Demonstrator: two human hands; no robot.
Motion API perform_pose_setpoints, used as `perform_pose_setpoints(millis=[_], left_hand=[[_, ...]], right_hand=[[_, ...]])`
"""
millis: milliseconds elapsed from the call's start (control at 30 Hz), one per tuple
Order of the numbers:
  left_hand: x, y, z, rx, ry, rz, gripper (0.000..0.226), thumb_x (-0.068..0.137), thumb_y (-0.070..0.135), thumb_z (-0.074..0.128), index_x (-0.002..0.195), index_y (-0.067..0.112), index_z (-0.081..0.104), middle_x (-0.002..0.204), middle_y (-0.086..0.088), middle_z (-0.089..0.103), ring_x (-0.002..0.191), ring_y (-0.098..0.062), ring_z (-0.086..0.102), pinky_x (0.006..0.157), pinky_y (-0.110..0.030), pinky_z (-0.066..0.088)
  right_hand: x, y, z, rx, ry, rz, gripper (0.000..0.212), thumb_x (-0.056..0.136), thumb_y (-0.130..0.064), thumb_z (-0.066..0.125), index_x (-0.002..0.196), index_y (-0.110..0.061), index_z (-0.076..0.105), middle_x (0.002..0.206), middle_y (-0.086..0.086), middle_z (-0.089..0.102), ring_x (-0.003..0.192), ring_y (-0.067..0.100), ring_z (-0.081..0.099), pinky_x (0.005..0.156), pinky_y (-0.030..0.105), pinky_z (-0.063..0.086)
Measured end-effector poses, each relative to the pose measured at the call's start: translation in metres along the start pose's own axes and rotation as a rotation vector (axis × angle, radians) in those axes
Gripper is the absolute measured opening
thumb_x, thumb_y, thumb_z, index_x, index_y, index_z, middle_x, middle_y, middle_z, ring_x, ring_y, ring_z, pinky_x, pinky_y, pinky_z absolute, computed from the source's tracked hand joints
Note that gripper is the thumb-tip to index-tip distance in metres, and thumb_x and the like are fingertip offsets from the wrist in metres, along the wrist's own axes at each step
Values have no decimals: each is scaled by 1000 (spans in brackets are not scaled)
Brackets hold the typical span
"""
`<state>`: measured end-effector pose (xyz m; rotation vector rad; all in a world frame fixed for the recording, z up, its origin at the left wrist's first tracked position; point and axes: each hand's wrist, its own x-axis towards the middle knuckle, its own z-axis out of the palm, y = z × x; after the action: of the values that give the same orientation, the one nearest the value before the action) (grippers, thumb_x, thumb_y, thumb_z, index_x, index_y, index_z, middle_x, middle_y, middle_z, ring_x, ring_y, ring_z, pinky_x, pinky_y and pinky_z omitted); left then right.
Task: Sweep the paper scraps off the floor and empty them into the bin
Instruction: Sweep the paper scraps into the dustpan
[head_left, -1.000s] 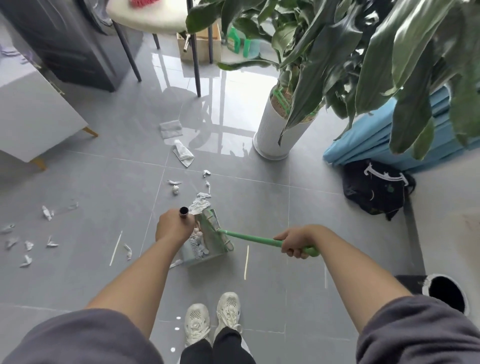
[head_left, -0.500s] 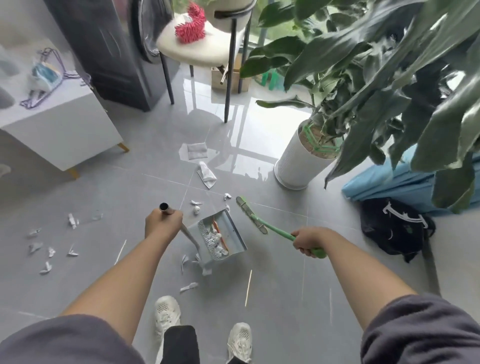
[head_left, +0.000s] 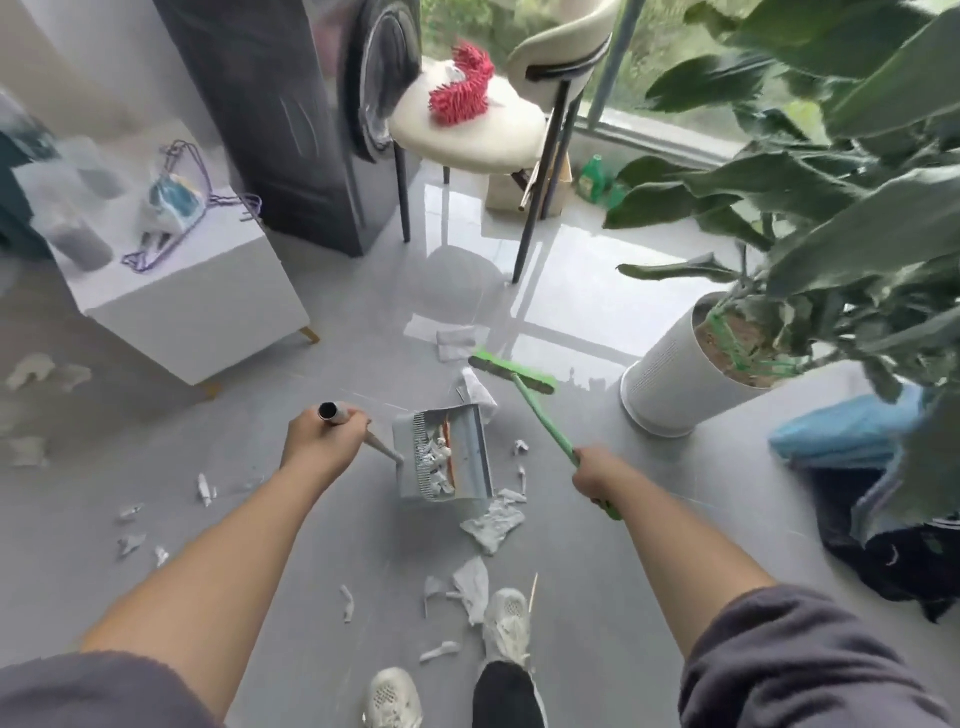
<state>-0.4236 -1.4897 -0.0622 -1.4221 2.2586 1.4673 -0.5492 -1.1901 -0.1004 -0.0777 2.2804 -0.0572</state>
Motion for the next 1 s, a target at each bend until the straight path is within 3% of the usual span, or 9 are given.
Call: perform_pose_setpoints(millis=[100,200,333,467,533,600,700,800,1000], left_hand=[[29,17,4,2,64,-28,23,72,28,51,71,19,71,68,-5,65,66,-27,59,75,-42,58],[59,40,13,25,124,-69,24,78,24,49,77,15,72,78,-9,69,79,-33,66,77,-37,56],[102,75,27,64,187,-98,32,80,27,44,85,7,68,95,-16,70,90,-37,65,82,-37,55],[126,97,36,51,177,-118,29,63,28,29,66,9,51,101,-25,67,88,-43,63,68,-31,42],[138,99,37,98,201,-113,36,62,29,27,72,7,54,101,-26,67,94,-42,65,68,-32,45],[146,96,35,172,247,-101,48,63,30,25,81,7,63,93,-20,70,87,-38,66,72,-31,49],[147,92,34,223,272,-96,53,64,31,24,85,10,68,87,-12,69,77,-33,59,70,-32,48],[144,88,27,223,271,-127,38,64,30,30,73,9,60,79,-14,64,70,-32,54,65,-29,43],[138,74,1,250,283,-152,28,74,26,44,80,9,65,84,-17,70,80,-34,65,74,-33,52]], right_hand=[[42,-28,-21,-54,17,-36,38,87,-6,36,121,-12,52,92,10,53,70,25,58,48,25,47],[85,-53,-44,-83,18,-63,39,88,-6,37,124,-10,52,93,10,55,81,28,62,57,29,52],[143,-80,-73,-95,11,-90,37,87,-4,35,118,-6,54,79,8,53,67,26,60,43,24,45],[183,-101,-91,-70,4,-99,35,88,-5,35,119,-4,52,78,8,51,67,27,58,49,25,46],[199,-110,-94,-68,-5,-105,36,89,-5,34,120,-4,51,80,9,51,68,27,57,52,26,47],[211,-120,-96,-60,-22,-106,36,90,-5,33,122,-5,50,79,8,50,69,26,56,56,28,47],[213,-130,-98,-83,-38,-104,35,91,-6,35,121,-2,52,72,8,49,70,26,55,58,29,44],[200,-130,-96,-82,-63,-80,31,92,-6,36,119,-1,52,70,9,48,61,23,52,50,27,40],[141,-105,-80,-241,-122,-72,18,92,-8,38,107,-8,48,68,3,45,50,14,45,43,25,35]])
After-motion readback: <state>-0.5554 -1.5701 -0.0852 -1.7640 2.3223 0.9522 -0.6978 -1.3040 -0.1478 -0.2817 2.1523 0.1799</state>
